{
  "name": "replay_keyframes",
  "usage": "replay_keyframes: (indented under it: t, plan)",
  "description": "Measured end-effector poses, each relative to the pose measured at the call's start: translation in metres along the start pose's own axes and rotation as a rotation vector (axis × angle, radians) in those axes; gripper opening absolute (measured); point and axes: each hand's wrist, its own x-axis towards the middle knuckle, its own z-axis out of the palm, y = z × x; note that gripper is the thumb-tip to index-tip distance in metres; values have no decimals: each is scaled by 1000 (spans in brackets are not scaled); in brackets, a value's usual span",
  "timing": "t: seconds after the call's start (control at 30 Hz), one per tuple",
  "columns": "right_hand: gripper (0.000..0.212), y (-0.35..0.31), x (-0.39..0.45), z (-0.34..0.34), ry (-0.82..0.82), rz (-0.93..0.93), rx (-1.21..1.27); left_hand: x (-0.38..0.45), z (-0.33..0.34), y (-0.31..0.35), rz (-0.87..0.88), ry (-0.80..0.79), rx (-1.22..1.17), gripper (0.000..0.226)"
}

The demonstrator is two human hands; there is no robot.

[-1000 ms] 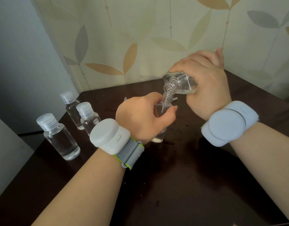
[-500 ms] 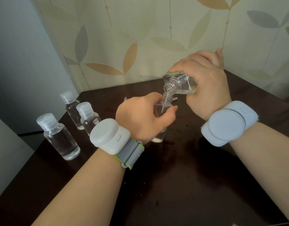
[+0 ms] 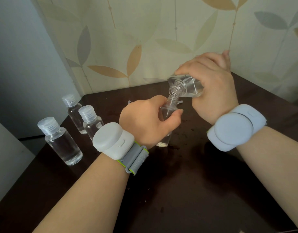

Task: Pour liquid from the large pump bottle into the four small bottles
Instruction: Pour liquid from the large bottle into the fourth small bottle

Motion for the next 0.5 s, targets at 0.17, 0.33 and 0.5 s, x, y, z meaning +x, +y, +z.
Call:
replay_keyframes:
  t: [0.17,0.33,0.5]
  plan:
    - [40,1,0,0,4,-5,-3,0,0,0,5,-15,-14,47]
    - [42,1,0,1,6,-8,-3,0,0,0,6,-8,-12,50]
    - [41,1,0,1,6,-11,-9,0,-1,0,7,-11,-14,50]
